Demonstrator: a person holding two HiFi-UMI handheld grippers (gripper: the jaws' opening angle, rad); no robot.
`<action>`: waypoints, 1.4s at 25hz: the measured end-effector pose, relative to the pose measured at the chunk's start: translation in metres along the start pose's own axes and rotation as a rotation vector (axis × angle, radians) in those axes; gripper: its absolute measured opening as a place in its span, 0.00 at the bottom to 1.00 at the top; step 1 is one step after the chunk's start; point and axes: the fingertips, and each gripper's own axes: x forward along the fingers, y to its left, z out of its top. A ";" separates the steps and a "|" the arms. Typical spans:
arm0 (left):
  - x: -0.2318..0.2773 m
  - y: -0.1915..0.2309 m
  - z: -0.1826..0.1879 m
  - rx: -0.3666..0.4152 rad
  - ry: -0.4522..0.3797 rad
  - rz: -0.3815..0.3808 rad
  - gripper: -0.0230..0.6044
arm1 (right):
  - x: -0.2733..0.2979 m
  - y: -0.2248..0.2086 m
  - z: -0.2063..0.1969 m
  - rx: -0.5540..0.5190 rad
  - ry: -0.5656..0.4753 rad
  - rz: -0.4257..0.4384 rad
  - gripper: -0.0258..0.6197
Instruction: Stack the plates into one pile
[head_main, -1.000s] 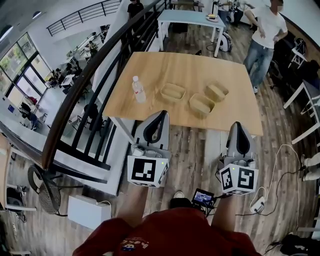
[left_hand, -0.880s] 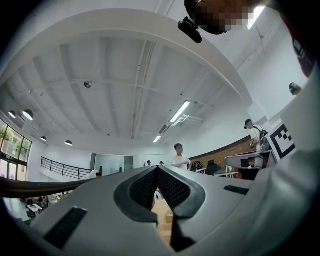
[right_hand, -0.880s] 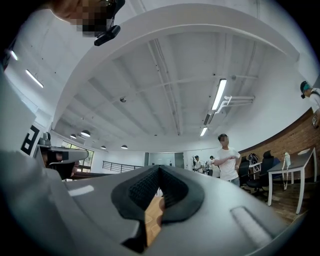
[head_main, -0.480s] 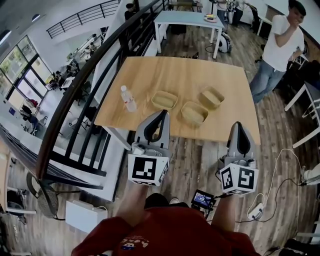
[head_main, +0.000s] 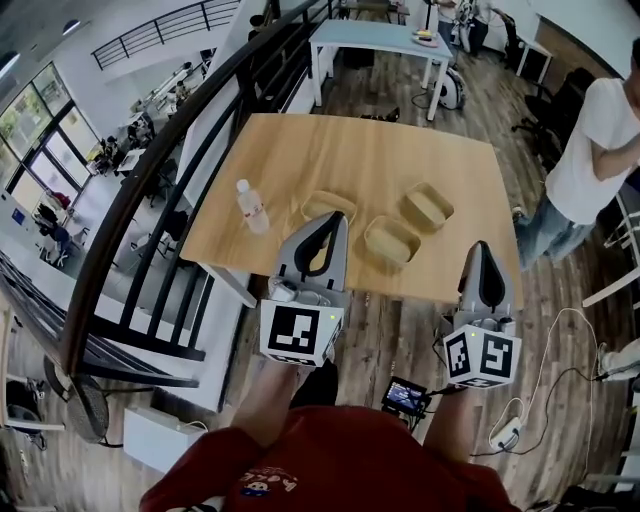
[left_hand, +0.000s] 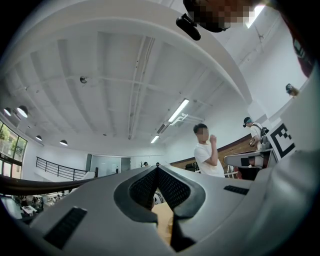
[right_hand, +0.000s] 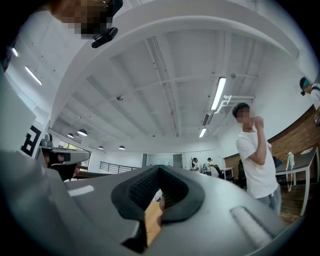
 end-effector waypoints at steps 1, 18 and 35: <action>0.005 0.005 -0.001 -0.001 -0.005 0.000 0.05 | 0.007 0.002 -0.001 -0.004 0.000 0.001 0.05; 0.146 0.105 -0.031 -0.059 0.009 -0.062 0.05 | 0.169 0.009 -0.031 -0.031 0.024 -0.065 0.05; 0.233 0.087 -0.050 -0.034 0.011 -0.076 0.05 | 0.224 -0.058 -0.050 0.002 0.045 -0.069 0.05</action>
